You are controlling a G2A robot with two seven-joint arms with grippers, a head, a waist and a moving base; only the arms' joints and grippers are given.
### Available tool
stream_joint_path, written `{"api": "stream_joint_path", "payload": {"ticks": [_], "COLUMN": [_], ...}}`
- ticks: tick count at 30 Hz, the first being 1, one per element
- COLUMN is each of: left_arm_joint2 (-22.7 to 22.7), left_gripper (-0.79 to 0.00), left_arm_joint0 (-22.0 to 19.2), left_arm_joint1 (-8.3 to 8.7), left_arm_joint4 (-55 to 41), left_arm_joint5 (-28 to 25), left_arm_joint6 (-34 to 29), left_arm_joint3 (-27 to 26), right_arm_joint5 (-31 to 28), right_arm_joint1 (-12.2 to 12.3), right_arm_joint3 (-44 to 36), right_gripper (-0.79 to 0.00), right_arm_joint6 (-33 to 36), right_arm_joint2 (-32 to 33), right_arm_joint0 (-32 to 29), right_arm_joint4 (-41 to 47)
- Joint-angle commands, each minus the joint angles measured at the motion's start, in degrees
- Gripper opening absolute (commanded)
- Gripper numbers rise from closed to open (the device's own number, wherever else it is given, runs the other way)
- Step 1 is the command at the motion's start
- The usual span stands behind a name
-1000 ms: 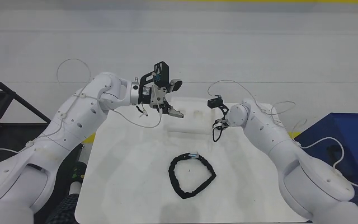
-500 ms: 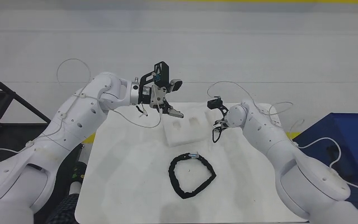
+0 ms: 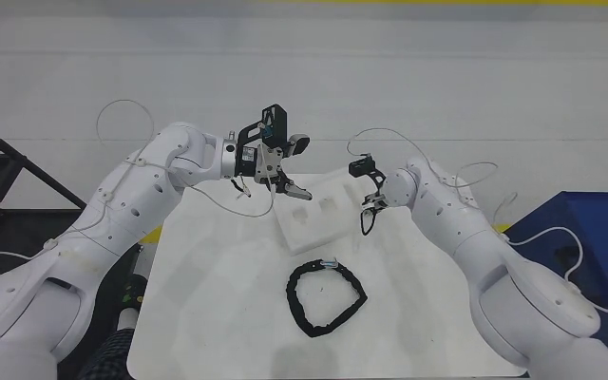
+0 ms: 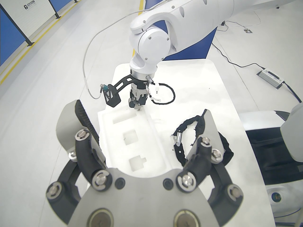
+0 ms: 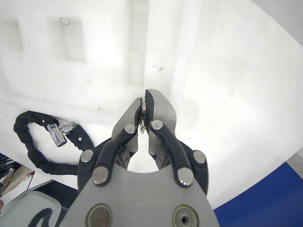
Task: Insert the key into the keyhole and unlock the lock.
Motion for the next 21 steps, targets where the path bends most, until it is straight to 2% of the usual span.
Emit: {"api": "stream_joint_path", "payload": {"ticks": [1,10,16,21], "left_arm_joint2": [0.0,0.0,0.0,0.0], "left_gripper": [0.0,0.0,0.0,0.0], "left_arm_joint0": [0.0,0.0,0.0,0.0], "left_arm_joint1": [0.0,0.0,0.0,0.0], "left_arm_joint4": [0.0,0.0,0.0,0.0], "left_arm_joint5": [0.0,0.0,0.0,0.0], "left_arm_joint6": [0.0,0.0,0.0,0.0], "left_arm_joint3": [0.0,0.0,0.0,0.0], "right_arm_joint5": [1.1,5.2,3.6,-0.4], "right_arm_joint1": [0.2,1.0,1.4,2.6], "right_arm_joint3": [-1.0,-4.7,-5.6,-7.2], "right_gripper": [-0.785,-0.785,-0.785,-0.785], "right_arm_joint6": [0.6,2.5,3.2,3.7], "right_arm_joint2": [-0.1,0.3,1.7,4.3], "right_arm_joint0": [0.0,-1.1,-1.3,-1.0], "right_arm_joint4": [-1.6,-5.5,-5.4,-3.3]}}
